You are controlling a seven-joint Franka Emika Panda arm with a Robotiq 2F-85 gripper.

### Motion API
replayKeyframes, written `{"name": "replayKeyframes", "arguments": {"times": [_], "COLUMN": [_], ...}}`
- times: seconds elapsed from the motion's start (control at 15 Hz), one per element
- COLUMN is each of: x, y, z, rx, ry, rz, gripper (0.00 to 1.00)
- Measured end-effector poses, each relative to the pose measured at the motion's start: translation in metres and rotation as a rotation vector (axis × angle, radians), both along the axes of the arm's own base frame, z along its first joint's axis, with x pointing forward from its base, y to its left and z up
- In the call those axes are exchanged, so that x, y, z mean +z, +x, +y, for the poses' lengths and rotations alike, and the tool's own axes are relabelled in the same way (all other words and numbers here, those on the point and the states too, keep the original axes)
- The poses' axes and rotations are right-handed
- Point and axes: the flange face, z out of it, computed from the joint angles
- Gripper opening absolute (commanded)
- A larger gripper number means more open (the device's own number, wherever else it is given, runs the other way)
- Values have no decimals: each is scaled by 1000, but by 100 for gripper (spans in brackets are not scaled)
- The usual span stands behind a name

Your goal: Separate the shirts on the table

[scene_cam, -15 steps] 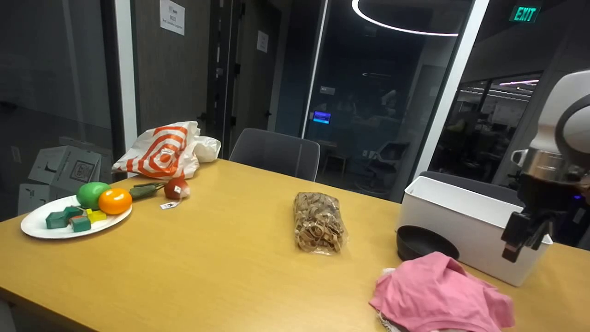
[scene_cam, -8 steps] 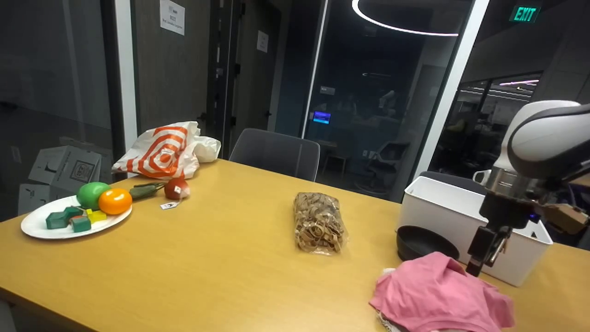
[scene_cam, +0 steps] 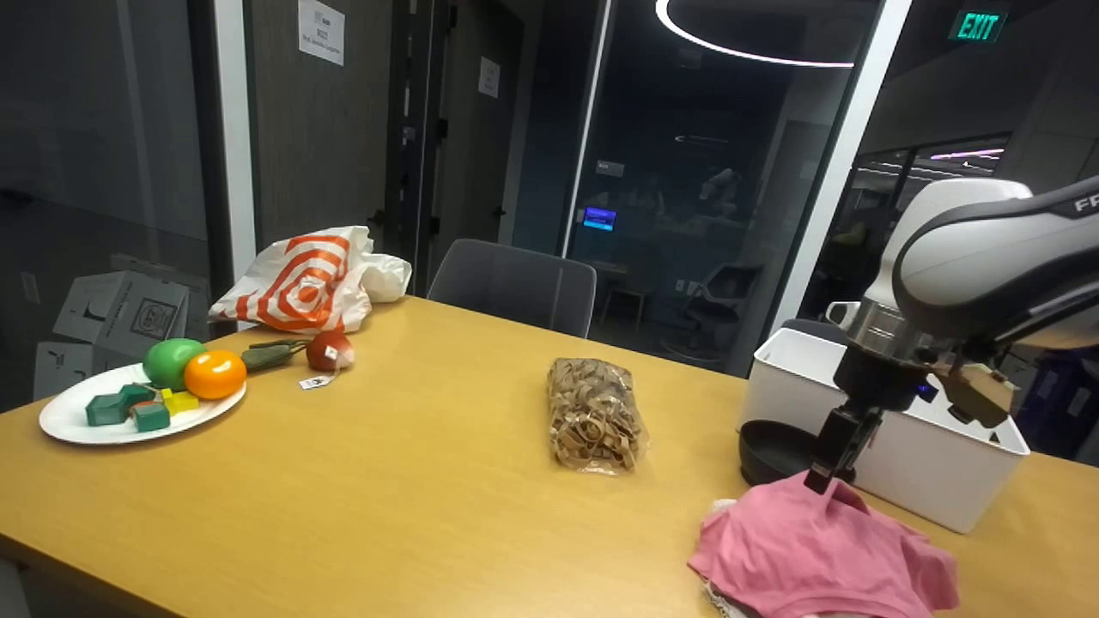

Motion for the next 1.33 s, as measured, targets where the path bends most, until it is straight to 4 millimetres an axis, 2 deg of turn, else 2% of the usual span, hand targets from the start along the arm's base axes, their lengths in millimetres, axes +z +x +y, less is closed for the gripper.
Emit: {"name": "replayKeyframes", "arguments": {"times": [0.13, 0.4, 0.47, 0.53, 0.6, 0.73, 1.07, 1.13, 1.33], "x": [-10, -31, -32, -33, -33, -33, -33, -33, -34], "y": [6, 10, 10, 10, 10, 10, 10, 10, 9], "z": [7, 7, 7, 7, 7, 6, 5, 4, 0], "rx": [23, 61, 71, 82, 90, 103, 118, 119, 112], "ry": [-34, -73, -74, -74, -75, -75, -76, -76, -76], "rz": [-28, -20, -16, -16, -16, -15, -9, -7, 9], "gripper": [100, 100, 75, 74, 68, 51, 16, 6, 1]}}
